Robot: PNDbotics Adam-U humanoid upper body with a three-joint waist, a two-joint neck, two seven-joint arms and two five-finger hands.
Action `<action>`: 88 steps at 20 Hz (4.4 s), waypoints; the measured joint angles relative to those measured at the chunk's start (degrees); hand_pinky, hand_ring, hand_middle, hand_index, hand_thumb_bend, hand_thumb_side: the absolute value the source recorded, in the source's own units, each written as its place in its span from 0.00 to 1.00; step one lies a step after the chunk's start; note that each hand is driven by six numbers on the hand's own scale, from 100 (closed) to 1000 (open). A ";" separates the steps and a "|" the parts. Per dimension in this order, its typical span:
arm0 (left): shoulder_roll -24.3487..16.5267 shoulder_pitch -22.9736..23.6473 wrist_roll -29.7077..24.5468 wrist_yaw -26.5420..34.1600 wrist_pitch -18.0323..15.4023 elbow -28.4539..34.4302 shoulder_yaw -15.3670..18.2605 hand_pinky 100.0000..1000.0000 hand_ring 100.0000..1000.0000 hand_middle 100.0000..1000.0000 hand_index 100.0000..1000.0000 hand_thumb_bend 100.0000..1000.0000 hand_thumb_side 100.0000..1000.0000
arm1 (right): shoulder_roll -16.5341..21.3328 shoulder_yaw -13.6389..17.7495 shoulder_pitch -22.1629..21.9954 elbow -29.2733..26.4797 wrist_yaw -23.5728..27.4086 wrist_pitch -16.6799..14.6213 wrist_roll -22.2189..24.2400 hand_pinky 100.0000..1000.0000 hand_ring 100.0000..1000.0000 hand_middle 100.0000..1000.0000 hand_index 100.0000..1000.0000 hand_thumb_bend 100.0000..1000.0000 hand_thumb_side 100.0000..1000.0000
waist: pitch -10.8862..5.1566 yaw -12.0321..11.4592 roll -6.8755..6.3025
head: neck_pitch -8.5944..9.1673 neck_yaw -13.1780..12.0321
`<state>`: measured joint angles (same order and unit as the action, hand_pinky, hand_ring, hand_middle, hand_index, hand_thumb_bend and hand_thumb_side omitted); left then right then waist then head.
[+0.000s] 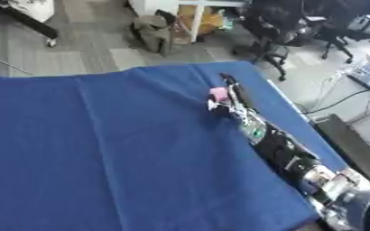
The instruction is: Pick up the objects with one hand, pass them to the other hand, and then place them into the box on the other side of the table.
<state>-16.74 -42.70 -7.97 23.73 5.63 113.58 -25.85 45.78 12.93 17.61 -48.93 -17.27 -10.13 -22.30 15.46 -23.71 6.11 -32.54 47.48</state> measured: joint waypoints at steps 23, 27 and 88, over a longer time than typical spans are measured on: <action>-0.37 3.35 0.55 -0.07 0.92 0.00 -0.32 0.62 0.56 0.50 0.74 1.00 0.63 | -1.00 0.26 1.38 -12.07 4.08 -6.85 -1.99 0.23 0.40 0.26 0.39 0.00 0.41 | -0.74 3.31 -1.28 | -1.67 -1.92; -0.11 5.42 1.21 -0.23 1.74 0.00 -0.43 0.61 0.56 0.50 0.73 1.00 0.64 | -2.84 -0.09 2.13 -20.09 3.17 -6.05 -1.03 0.23 0.40 0.26 0.38 0.00 0.41 | -2.14 4.57 -1.57 | -2.72 -3.30; 12.39 9.44 2.27 -3.31 13.04 -14.01 -14.02 0.61 0.58 0.54 0.75 1.00 0.60 | -27.46 -29.54 5.62 -64.45 21.22 -5.45 25.28 0.26 0.41 0.27 0.40 0.00 0.41 | -9.36 13.11 -2.25 | -11.24 -33.98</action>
<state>-4.35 -33.26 -5.71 20.43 18.67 99.56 -39.87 18.32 -16.61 23.23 -113.38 3.94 -15.57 2.98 6.10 -10.60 3.86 -43.78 13.50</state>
